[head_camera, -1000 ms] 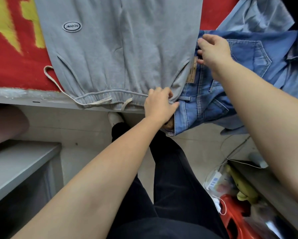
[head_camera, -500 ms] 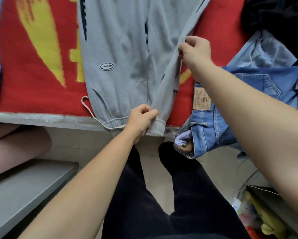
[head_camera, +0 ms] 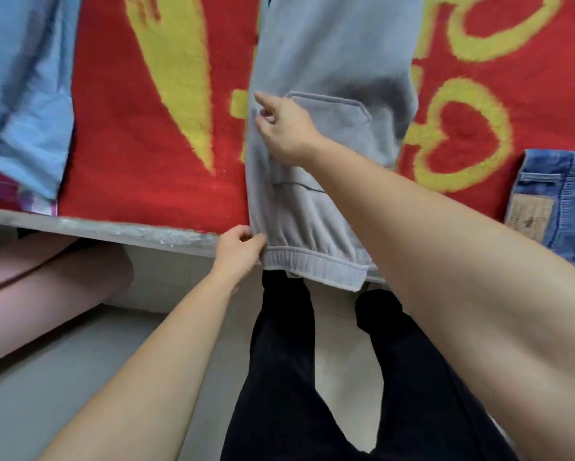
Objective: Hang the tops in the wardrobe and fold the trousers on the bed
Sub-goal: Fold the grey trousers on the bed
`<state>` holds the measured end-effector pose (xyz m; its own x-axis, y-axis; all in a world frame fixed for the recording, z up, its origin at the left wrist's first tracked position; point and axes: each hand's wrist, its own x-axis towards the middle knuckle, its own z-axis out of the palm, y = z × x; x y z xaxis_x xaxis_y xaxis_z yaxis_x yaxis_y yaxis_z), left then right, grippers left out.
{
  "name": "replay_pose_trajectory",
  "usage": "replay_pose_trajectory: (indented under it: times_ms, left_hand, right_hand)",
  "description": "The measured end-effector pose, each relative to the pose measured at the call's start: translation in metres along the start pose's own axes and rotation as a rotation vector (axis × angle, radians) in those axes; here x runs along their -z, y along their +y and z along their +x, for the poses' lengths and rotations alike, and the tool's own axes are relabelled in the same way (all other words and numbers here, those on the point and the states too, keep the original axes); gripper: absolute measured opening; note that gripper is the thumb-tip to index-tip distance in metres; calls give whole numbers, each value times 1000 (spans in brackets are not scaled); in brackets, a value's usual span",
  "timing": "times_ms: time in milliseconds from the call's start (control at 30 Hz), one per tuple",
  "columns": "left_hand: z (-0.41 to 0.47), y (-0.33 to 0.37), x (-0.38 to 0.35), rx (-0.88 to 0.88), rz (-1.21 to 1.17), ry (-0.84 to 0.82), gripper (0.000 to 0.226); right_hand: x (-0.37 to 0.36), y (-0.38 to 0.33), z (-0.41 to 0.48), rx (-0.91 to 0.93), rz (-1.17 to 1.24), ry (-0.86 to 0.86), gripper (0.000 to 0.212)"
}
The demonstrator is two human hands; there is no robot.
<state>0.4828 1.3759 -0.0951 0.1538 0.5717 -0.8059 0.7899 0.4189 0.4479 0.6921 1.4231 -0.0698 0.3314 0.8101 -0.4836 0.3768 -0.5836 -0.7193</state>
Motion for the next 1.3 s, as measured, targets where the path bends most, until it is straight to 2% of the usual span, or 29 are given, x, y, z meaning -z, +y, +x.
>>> replay_pose_trajectory:
  times_ms: [67,100,200,267,333,400,467,567,700,800,900,1033,1167,1300]
  left_hand:
    - [8,-8,3,-18,84,-70,13]
    - [12,-8,4,-20,107,-86,13]
    - [19,0,9,-11,173,-117,10]
    - [21,11,11,-47,219,-131,12]
    - [17,23,11,-97,235,-117,14]
    - [14,33,8,-119,205,-106,21]
    - [14,37,2,-119,208,-101,29]
    - [20,35,-4,-130,288,-97,33]
    - [30,33,-4,-71,318,-160,28]
    - [32,45,-3,16,311,-196,40]
    - [28,63,-1,26,389,-147,50]
    - [33,101,0,-51,243,-7,60]
    - [56,158,-2,-141,263,125,49]
    - [86,219,-10,-222,291,214,48]
  right_hand:
    - [-7,11,-2,-12,-144,-126,21]
    - [-6,15,-6,-4,-158,-90,25]
    - [10,25,-23,-46,-32,264,35]
    - [29,40,-36,-82,-87,503,35]
    - [44,57,-50,-216,-190,657,41]
    - [51,74,-59,-467,-239,734,58]
    - [49,94,-68,-725,-186,657,72]
    - [39,128,-79,-843,-79,396,45]
    - [31,145,-84,-943,53,445,40]
    - [40,135,-70,-1015,53,420,39]
    - [57,119,-62,-929,101,503,42]
    - [94,99,-47,-622,15,600,59]
    - [141,89,-17,-347,-7,523,46]
    - [173,84,26,-266,43,429,37]
